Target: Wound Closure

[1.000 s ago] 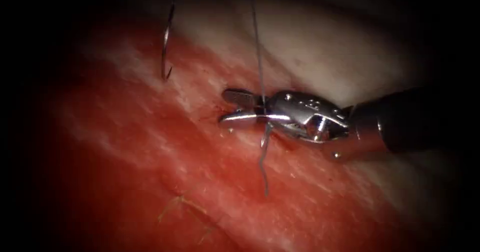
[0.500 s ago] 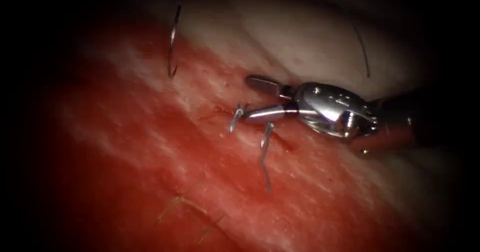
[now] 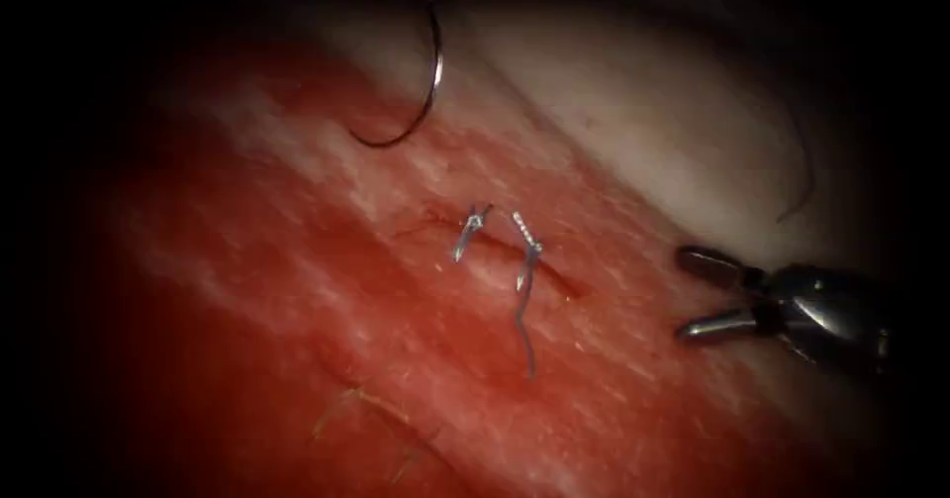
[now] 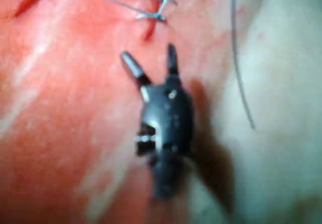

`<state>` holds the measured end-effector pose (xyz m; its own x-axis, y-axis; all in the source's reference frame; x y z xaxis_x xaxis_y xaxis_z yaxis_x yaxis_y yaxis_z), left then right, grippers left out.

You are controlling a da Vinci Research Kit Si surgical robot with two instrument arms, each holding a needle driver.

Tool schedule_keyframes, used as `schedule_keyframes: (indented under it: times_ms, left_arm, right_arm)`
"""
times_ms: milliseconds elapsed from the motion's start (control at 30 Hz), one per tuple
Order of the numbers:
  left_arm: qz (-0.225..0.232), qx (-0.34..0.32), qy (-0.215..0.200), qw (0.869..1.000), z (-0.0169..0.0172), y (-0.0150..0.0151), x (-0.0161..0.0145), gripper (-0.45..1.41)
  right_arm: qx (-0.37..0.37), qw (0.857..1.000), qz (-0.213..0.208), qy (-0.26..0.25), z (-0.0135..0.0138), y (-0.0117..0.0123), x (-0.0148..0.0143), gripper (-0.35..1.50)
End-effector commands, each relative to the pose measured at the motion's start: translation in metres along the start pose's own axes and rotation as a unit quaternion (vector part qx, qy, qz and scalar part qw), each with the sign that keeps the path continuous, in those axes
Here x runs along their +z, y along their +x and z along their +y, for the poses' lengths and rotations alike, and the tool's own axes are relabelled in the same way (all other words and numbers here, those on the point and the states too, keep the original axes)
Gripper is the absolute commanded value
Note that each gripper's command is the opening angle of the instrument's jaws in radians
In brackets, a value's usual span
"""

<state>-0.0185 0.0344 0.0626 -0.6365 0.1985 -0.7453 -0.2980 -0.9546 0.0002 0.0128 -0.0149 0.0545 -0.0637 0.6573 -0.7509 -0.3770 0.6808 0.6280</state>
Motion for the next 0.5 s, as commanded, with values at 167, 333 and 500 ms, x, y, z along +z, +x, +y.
schedule_keyframes:
  times_ms: [167,333,500]
  left_arm:
    - [0.012,-0.061,-0.008,0.998,0.0003,-0.0009,0.0,0.79]
    - [0.066,-0.127,-0.062,0.988,0.0001,-0.0017,-0.0027,1.18]
    - [0.075,-0.117,-0.08,0.987,-0.0007,-0.0041,-0.006,1.23]
  right_arm:
    - [0.002,1.0,-0.003,0.0,-0.002,-0.0005,-0.0015,1.48]
    - [0.004,1.0,-0.004,0.02,-0.0046,0.0004,-0.0001,1.48]
    - [0.007,0.999,-0.002,0.041,-0.0063,0.0011,0.001,1.48]
